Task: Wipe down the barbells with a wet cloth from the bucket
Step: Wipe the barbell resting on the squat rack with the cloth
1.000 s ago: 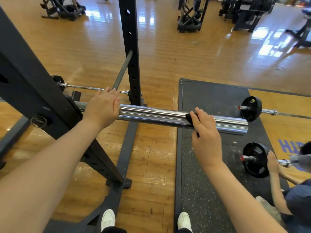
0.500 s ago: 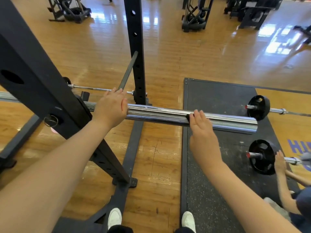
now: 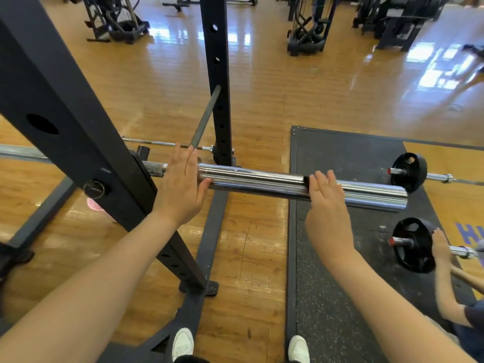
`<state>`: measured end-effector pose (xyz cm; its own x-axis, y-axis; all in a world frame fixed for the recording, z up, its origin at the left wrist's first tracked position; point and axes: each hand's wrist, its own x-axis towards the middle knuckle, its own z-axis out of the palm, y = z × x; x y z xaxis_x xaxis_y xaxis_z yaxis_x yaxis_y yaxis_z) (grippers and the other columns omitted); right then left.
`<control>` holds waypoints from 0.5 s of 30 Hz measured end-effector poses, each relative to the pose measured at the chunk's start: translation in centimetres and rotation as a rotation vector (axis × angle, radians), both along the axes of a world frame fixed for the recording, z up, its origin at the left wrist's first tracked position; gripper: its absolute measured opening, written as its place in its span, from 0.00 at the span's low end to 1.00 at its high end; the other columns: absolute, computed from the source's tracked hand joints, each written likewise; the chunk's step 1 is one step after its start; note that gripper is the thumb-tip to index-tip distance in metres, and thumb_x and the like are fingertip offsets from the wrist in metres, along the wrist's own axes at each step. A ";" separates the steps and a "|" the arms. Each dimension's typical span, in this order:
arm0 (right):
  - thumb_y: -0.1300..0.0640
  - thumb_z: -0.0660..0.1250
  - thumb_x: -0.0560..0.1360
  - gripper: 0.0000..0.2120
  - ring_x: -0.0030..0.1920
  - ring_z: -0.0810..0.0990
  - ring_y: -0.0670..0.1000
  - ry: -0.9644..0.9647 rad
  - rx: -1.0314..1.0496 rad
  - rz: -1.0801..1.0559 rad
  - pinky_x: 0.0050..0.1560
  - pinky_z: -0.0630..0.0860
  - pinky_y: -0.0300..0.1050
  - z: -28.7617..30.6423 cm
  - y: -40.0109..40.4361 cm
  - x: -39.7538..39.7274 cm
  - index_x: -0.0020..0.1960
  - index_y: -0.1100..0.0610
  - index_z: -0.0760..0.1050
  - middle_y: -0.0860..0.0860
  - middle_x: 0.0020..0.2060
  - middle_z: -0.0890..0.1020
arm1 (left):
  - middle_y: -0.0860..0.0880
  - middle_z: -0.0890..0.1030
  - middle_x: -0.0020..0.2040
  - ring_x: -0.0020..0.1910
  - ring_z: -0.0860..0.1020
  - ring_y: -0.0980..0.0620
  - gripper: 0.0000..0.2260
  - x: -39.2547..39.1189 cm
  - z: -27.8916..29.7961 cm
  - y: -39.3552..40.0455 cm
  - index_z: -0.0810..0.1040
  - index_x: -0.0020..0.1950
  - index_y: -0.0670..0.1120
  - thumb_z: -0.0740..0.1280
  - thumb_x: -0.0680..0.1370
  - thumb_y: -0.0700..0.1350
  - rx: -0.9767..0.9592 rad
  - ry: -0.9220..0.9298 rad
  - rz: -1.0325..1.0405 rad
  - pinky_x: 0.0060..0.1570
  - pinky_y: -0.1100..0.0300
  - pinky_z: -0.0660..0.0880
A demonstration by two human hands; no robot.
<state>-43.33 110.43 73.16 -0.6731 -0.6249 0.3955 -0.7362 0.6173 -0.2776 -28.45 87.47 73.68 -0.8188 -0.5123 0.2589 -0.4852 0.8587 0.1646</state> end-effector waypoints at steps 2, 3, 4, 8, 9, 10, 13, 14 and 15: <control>0.83 0.62 0.63 0.31 0.69 0.64 0.68 -0.024 0.020 -0.042 0.68 0.59 0.62 0.0 1.2 -0.7 0.65 0.72 0.68 0.67 0.65 0.71 | 0.37 0.64 0.72 0.75 0.54 0.38 0.28 -0.1 -0.1 -0.1 0.62 0.72 0.34 0.50 0.80 0.54 -0.013 0.014 0.006 0.73 0.48 0.51; 0.82 0.60 0.65 0.30 0.71 0.61 0.67 -0.040 0.025 -0.081 0.70 0.58 0.62 0.3 1.7 -1.1 0.67 0.71 0.68 0.66 0.67 0.70 | 0.37 0.66 0.71 0.75 0.55 0.38 0.28 -0.2 0.1 -0.2 0.64 0.71 0.34 0.50 0.79 0.54 -0.005 0.028 0.010 0.73 0.47 0.52; 0.81 0.59 0.67 0.29 0.72 0.58 0.65 -0.058 0.033 -0.119 0.72 0.56 0.61 0.8 2.0 -1.5 0.68 0.70 0.66 0.65 0.68 0.67 | 0.37 0.68 0.70 0.74 0.56 0.38 0.28 -0.6 0.4 -0.3 0.67 0.69 0.34 0.49 0.79 0.53 0.005 0.043 0.016 0.73 0.46 0.53; 0.76 0.58 0.71 0.28 0.75 0.53 0.62 -0.049 0.109 -0.120 0.73 0.44 0.53 2.1 0.0 -1.5 0.71 0.68 0.62 0.63 0.73 0.61 | 0.36 0.76 0.63 0.71 0.63 0.35 0.28 -2.2 1.6 -1.2 0.77 0.59 0.35 0.46 0.78 0.52 -0.004 0.053 0.008 0.70 0.43 0.57; 0.77 0.59 0.70 0.29 0.74 0.55 0.63 -0.035 0.108 -0.074 0.72 0.45 0.53 2.2 -0.7 -1.0 0.71 0.69 0.62 0.63 0.72 0.62 | 0.37 0.75 0.64 0.72 0.63 0.36 0.29 -2.4 1.7 -1.4 0.76 0.61 0.36 0.45 0.78 0.54 -0.017 0.031 0.000 0.71 0.44 0.56; 0.79 0.60 0.67 0.31 0.73 0.58 0.64 -0.031 0.104 -0.027 0.70 0.48 0.55 1.9 -1.2 -0.3 0.70 0.70 0.64 0.65 0.70 0.65 | 0.37 0.74 0.66 0.72 0.62 0.37 0.31 -2.5 1.8 -1.7 0.75 0.63 0.36 0.44 0.78 0.55 -0.031 0.016 -0.004 0.71 0.45 0.55; 0.83 0.64 0.61 0.35 0.68 0.66 0.65 -0.030 0.097 0.034 0.67 0.56 0.59 0.0 -0.2 1.0 0.67 0.71 0.66 0.65 0.66 0.70 | 0.38 0.70 0.69 0.74 0.59 0.39 0.30 -2.4 1.7 -1.8 0.71 0.68 0.36 0.45 0.79 0.55 -0.041 0.021 0.006 0.72 0.48 0.53; 0.83 0.63 0.61 0.36 0.69 0.66 0.65 -0.040 0.088 0.011 0.67 0.56 0.60 -0.3 0.7 0.8 0.68 0.70 0.66 0.64 0.67 0.70 | 0.38 0.70 0.70 0.74 0.59 0.40 0.28 -2.5 1.7 -1.8 0.70 0.69 0.37 0.46 0.79 0.54 -0.036 0.025 0.011 0.72 0.48 0.52; 0.83 0.62 0.61 0.35 0.69 0.64 0.65 -0.044 0.073 -0.019 0.67 0.55 0.60 -0.3 1.4 0.5 0.68 0.70 0.66 0.64 0.67 0.69 | 0.38 0.69 0.70 0.74 0.58 0.40 0.27 -2.5 1.7 -1.7 0.69 0.69 0.37 0.47 0.79 0.53 -0.036 0.028 0.014 0.72 0.49 0.52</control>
<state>-42.87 111.84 72.84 -0.7010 -0.6378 0.3192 -0.7121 0.6511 -0.2627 -30.97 85.75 75.36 -0.8038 -0.5136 0.3002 -0.4928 0.8575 0.1477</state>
